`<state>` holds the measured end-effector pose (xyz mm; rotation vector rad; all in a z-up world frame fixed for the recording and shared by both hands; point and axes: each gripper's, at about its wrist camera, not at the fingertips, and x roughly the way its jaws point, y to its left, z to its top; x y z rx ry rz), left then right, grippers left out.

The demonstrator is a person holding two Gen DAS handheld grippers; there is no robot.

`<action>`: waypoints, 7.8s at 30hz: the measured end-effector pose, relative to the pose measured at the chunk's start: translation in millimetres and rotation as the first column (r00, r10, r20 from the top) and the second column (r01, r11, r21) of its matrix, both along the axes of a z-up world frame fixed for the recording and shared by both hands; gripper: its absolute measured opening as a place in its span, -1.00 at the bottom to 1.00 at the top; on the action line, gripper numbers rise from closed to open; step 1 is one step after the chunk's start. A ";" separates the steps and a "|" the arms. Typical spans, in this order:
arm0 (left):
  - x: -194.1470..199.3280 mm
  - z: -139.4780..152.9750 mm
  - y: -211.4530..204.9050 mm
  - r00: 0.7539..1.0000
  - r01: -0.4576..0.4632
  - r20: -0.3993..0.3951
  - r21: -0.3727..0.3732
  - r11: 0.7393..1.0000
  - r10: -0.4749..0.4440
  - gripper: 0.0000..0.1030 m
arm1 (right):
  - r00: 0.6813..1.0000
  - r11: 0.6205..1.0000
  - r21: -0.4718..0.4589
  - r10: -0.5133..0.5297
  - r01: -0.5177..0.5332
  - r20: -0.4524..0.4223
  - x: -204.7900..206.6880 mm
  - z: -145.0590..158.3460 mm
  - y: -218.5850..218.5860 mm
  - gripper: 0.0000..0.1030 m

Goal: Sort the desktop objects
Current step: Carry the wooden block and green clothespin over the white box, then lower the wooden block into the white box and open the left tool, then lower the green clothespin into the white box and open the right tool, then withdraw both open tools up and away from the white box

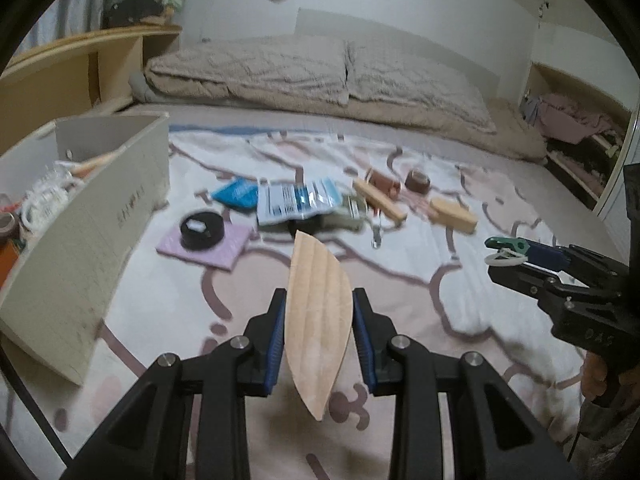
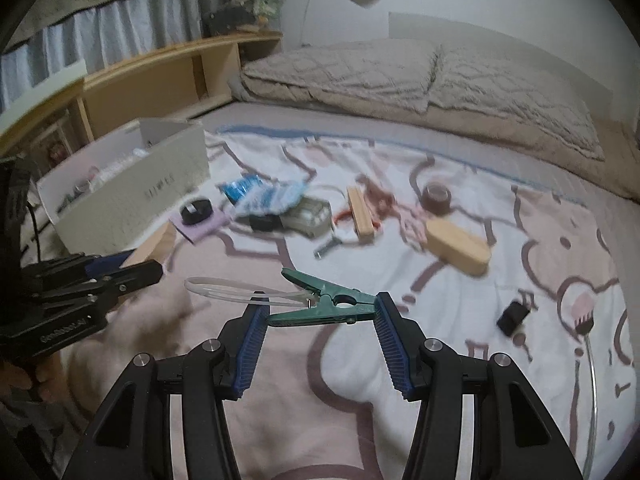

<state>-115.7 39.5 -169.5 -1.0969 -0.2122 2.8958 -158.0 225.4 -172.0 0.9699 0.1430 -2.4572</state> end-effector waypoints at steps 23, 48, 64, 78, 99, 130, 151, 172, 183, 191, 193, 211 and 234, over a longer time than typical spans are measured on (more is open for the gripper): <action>19.3 132.6 -88.7 0.985 -0.056 -0.168 -0.106 0.993 0.038 -0.39 | 0.975 0.989 0.017 0.147 -0.146 -0.167 6.1 148.8 -74.0 0.05; -14.4 198.1 -250.2 0.951 -0.265 -0.206 -0.151 0.952 0.231 -0.39 | 0.949 0.958 -0.038 0.273 -0.283 -0.156 -6.2 179.0 -222.7 0.05; -93.2 113.6 -327.3 0.945 -0.306 0.017 -0.319 0.897 0.328 -0.39 | 0.963 0.960 -0.088 0.269 -0.267 0.015 -52.4 109.7 -259.1 0.05; -135.9 52.5 -345.2 0.914 -0.179 0.241 -0.483 0.857 0.326 -0.39 | 0.941 0.945 -0.064 0.324 -0.319 0.095 -57.4 77.2 -295.4 0.05; -159.1 14.3 -351.1 0.862 -0.175 0.277 -0.624 0.761 0.425 -0.32 | 0.931 0.940 -0.048 0.342 -0.338 0.130 -55.8 65.6 -305.0 0.05; -49.4 116.5 -321.5 0.950 -0.310 -0.118 -0.265 0.913 0.289 0.39 | 0.941 0.950 -0.057 0.311 -0.306 0.132 -84.5 64.9 -337.8 0.05; -19.3 81.6 -339.0 0.936 -0.350 -0.116 -0.213 0.912 0.332 0.75 | 0.934 0.977 0.008 0.203 -0.215 0.295 -169.1 35.3 -432.4 0.42; -5.5 109.0 -322.5 0.936 -0.338 -0.157 -0.144 0.930 0.316 1.00 | 0.977 0.975 -0.099 0.207 -0.201 0.056 -130.0 76.5 -369.3 1.00; 22.2 151.0 -286.7 0.914 -0.379 -0.235 -0.207 0.902 0.331 0.99 | 0.981 0.973 -0.127 0.194 -0.195 -0.019 -87.0 111.2 -311.3 1.00; 48.7 185.7 -256.6 0.911 -0.372 -0.259 -0.185 0.909 0.320 0.99 | 0.977 0.971 -0.112 0.203 -0.210 -0.070 -51.6 139.7 -266.5 1.00; 55.9 193.1 -248.4 0.911 -0.371 -0.265 -0.185 0.910 0.317 0.99 | 0.976 0.971 -0.107 0.205 -0.213 -0.078 -41.7 144.6 -253.9 1.00; 118.3 216.2 -185.6 0.926 -0.328 -0.247 -0.153 0.932 0.286 0.99 | 0.973 0.971 -0.114 0.197 -0.210 -0.120 30.2 171.8 -167.9 1.00; 141.5 172.2 -148.8 0.956 -0.280 -0.138 -0.168 0.945 0.259 0.99 | 0.975 0.982 -0.046 0.177 -0.184 -0.133 71.5 152.4 -126.7 1.00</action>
